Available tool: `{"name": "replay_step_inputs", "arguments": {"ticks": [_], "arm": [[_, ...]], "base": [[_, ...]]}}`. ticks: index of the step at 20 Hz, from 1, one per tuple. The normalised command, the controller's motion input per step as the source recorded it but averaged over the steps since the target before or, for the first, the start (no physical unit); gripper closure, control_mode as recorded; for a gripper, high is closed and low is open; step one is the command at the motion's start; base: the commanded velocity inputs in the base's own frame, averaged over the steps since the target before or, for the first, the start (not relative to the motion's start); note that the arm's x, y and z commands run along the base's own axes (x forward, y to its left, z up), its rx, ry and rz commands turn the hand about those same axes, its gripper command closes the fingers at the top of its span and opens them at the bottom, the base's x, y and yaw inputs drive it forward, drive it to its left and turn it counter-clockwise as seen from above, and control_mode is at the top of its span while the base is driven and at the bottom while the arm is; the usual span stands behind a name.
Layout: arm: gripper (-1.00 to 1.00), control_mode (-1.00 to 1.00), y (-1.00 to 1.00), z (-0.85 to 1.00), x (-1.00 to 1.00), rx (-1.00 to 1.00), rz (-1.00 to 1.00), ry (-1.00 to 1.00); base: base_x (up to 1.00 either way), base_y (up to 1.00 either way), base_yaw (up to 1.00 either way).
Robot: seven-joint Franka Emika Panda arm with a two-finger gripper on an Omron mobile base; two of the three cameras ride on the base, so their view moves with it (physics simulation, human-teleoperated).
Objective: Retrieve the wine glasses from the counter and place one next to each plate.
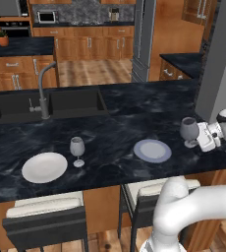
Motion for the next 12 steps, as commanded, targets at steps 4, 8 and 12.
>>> {"name": "replay_step_inputs", "arguments": {"ticks": [4, 8, 12], "arm": [[1.00, -1.00, 0.00, -0.47, 0.29, 0.00, 0.00, 0.00], [1.00, -1.00, 0.00, -0.44, 0.24, 0.00, 0.00, 0.00], [1.00, -1.00, 0.00, -0.39, 0.24, 0.00, 0.00, 0.00]], "base": [[0.00, 0.00, 0.00], [0.00, 0.00, 0.00], [0.00, 0.00, 0.00]]}}
